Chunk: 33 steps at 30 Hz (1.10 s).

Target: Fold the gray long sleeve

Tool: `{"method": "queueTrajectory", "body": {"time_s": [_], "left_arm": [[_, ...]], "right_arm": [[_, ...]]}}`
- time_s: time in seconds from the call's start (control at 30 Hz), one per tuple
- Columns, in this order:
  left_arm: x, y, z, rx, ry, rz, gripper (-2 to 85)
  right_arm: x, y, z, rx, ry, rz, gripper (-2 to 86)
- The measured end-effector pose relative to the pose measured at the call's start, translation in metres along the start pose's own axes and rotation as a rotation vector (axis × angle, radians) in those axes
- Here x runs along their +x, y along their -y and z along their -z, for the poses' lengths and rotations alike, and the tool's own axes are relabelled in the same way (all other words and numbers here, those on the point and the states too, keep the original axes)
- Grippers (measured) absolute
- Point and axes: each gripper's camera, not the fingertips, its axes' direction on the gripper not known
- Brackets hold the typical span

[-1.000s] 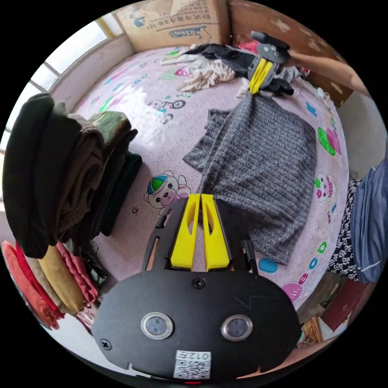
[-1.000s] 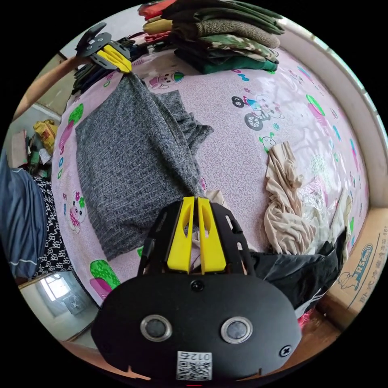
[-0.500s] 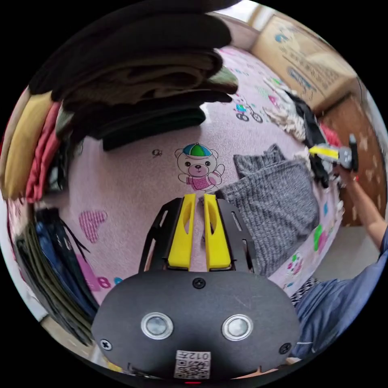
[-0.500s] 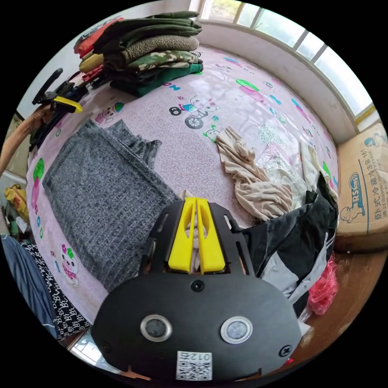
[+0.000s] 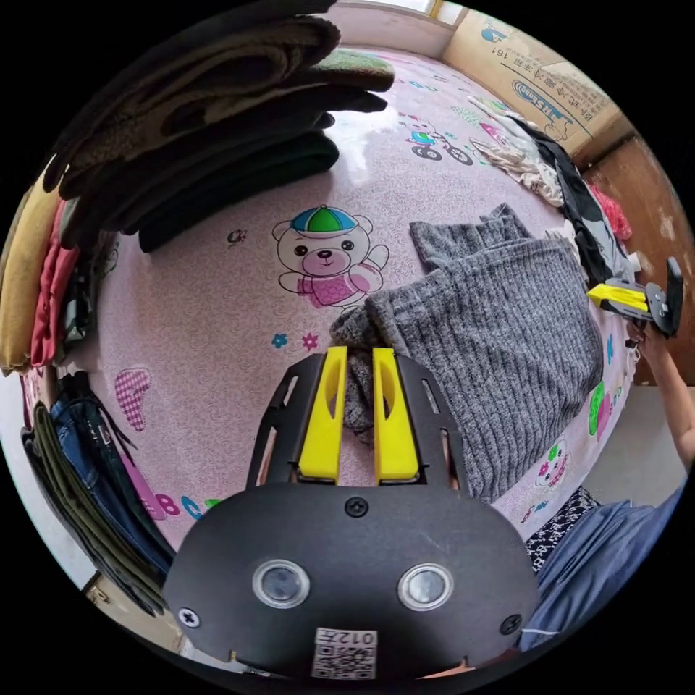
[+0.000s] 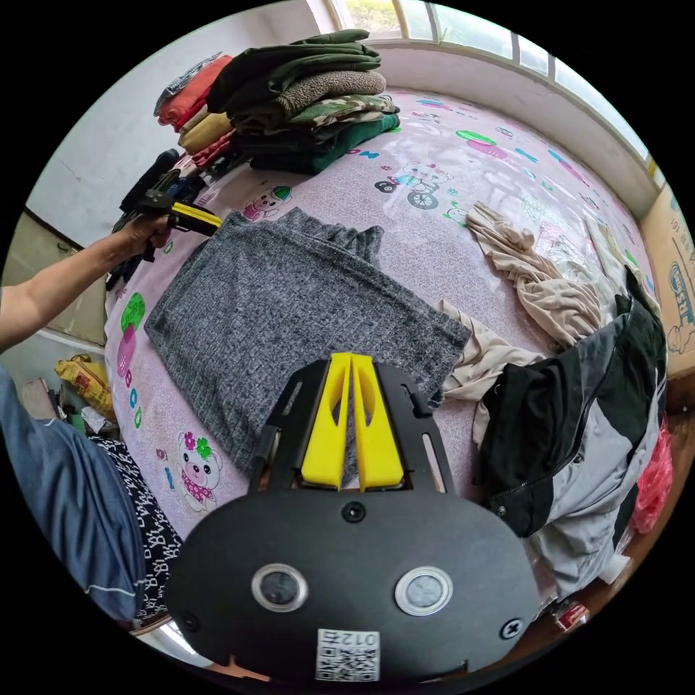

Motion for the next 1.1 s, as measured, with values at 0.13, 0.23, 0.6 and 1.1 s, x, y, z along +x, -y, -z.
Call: {"method": "queueTrajectory", "body": {"time_s": [0.13, 0.23, 0.6, 1.1], "left_arm": [[-0.032, -0.01, 0.013, -0.032, 0.107, 0.067, 0.6], [-0.059, -0.027, 0.033, 0.02, 0.018, 0.164, 0.6], [-0.039, -0.021, 0.026, -0.042, -0.081, 0.082, 1.2], [0.009, -0.093, 0.047, -0.009, -0.204, -0.026, 0.2]], "right_arm": [[0.013, -0.015, 0.016, 0.018, 0.003, -0.031, 0.0], [0.019, -0.025, 0.025, 0.024, 0.008, -0.036, 0.0], [0.033, -0.053, 0.041, 0.023, 0.011, -0.068, 0.0], [0.011, -0.09, 0.043, -0.014, 0.024, -0.009, -0.1]]}}
